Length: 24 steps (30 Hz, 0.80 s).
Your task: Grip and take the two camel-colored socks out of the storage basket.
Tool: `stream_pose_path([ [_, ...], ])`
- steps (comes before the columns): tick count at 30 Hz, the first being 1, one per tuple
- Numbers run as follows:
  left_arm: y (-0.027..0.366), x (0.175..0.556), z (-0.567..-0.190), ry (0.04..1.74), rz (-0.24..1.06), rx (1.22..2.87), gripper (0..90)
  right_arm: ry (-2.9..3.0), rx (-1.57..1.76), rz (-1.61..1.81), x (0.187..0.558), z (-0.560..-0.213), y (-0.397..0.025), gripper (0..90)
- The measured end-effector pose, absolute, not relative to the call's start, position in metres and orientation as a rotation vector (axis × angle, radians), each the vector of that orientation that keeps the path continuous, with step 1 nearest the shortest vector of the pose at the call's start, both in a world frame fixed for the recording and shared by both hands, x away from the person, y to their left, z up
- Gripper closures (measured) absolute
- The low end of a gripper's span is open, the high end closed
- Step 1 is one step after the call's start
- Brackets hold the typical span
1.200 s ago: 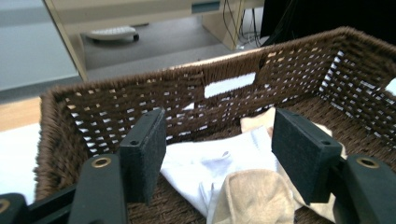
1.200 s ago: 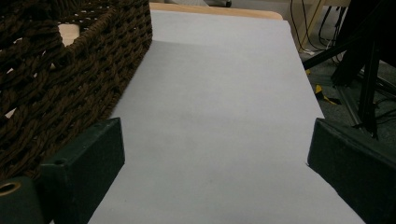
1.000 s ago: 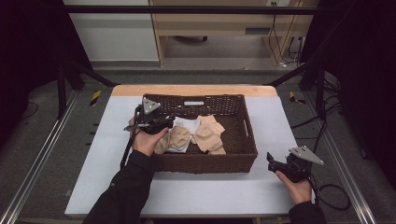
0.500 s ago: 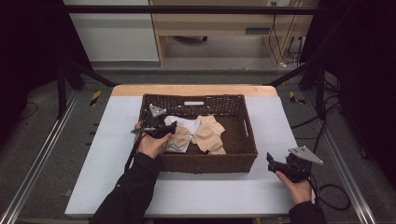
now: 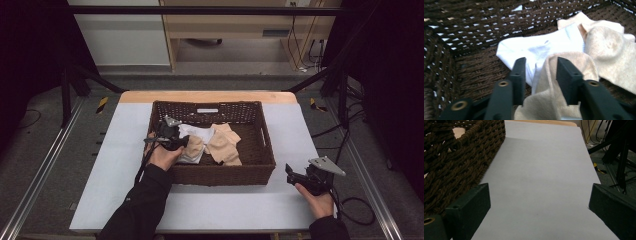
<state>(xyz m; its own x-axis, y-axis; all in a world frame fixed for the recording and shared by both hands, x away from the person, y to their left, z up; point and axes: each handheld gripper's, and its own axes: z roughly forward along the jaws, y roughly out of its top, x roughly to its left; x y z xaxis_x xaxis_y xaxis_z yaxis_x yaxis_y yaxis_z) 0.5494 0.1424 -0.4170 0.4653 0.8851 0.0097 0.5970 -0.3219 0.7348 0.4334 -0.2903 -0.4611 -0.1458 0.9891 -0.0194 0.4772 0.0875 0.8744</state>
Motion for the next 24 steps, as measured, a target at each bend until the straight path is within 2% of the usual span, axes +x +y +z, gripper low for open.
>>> stream_pose_path([
  [2,0.141,0.55,-0.418,1.23,0.528,2.07,67.8,1.71,1.459,0.986,0.433,-0.461,-0.29,4.2],
  [3,0.141,0.551,-0.419,1.232,0.525,2.082,74.0,1.712,1.46,0.985,0.434,-0.461,-0.29,4.1],
  [4,0.14,0.551,-0.419,1.237,0.515,2.087,74.0,1.712,1.46,0.985,0.434,-0.461,-0.29,4.1],
  [5,0.14,0.551,-0.42,1.237,0.506,2.091,79.5,1.716,1.459,0.983,0.434,-0.462,-0.29,4.1],
  [8,0.14,0.552,-0.42,1.235,0.496,2.092,85.6,1.718,1.458,0.983,0.434,-0.462,-0.29,4.1],
  [18,0.142,0.549,-0.414,1.164,0.487,2.033,87.5,1.719,1.461,0.982,0.434,-0.462,-0.29,4.2],
  [24,0.145,0.546,-0.403,1.106,0.55,1.944,87.6,1.719,1.464,0.979,0.435,-0.462,-0.29,4.2],
])
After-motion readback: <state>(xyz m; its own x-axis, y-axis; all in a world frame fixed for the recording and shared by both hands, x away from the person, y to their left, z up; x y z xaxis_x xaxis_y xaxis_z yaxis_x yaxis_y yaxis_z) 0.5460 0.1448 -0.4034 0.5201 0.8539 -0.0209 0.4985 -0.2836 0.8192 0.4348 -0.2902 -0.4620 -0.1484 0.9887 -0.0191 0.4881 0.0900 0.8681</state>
